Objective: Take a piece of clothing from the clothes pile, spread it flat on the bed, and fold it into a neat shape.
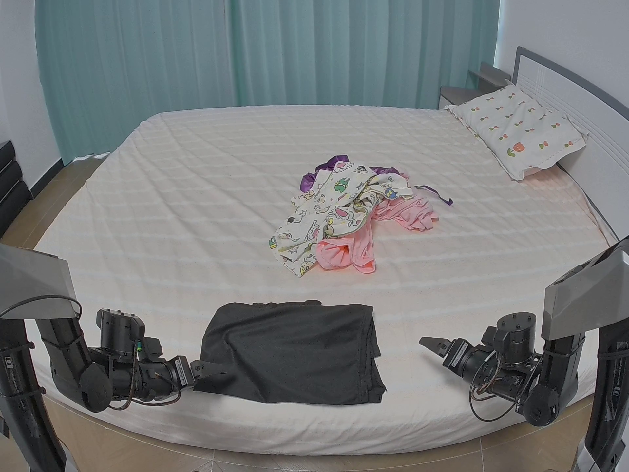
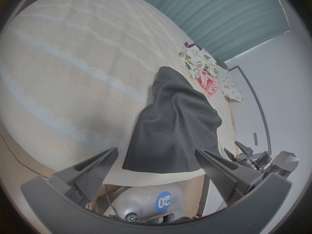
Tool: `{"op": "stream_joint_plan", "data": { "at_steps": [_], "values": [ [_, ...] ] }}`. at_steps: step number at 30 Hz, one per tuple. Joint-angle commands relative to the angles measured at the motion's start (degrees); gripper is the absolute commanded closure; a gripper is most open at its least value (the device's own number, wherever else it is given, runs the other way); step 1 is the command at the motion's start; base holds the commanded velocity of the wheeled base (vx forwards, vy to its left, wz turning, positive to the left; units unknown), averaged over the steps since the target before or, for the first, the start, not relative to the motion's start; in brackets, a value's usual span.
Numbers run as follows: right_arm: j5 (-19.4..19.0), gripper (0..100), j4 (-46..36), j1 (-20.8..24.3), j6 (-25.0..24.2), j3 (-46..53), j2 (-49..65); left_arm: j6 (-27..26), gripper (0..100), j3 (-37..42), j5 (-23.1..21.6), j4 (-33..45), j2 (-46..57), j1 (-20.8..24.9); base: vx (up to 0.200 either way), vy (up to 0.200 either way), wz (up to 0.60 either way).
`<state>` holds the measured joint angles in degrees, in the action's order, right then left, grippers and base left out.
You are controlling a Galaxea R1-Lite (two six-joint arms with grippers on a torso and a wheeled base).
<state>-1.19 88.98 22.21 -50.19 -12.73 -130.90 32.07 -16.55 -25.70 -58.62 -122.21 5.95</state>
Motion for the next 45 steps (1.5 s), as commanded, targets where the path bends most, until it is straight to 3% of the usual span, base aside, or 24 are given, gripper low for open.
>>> {"op": "stream_joint_plan", "data": {
  "at_steps": [1,2,17,26,37,38,45],
  "values": [
    [0.1,0,0.5,0.4,0.0,-0.3,0.4,-0.4,0,-0.1,0.4,-0.4,-2.0,1.1,0.000,0.000,0.00],
    [0.1,0,0.5,0.9,0.0,-0.5,0.6,-0.4,100,0.1,0.5,-0.9,-2.1,1.3,0.000,0.000,0.00],
    [0.9,0,-0.9,14.0,0.5,-1.8,-1.9,0.2,100,10.0,0.5,-8.6,-1.3,1.2,0.000,0.000,0.00],
    [1.2,0,-1.4,17.3,3.3,-4.2,-5.3,0.3,100,10.2,0.4,-8.9,-0.7,0.8,0.000,0.000,0.00],
    [1.2,0,-5.7,18.0,5.1,-9.3,-7.3,0.3,100,10.0,0.4,-8.9,-1.1,0.8,0.000,0.000,0.00],
    [1.2,100,-6.1,18.0,5.1,-9.6,-7.3,0.3,100,10.0,0.4,-8.9,-1.2,0.8,0.000,0.000,0.00],
    [1.3,100,-6.2,17.3,5.0,-7.0,-6.3,0.0,100,10.1,0.4,-8.9,-1.5,0.8,0.000,0.000,0.00]
  ]
}}
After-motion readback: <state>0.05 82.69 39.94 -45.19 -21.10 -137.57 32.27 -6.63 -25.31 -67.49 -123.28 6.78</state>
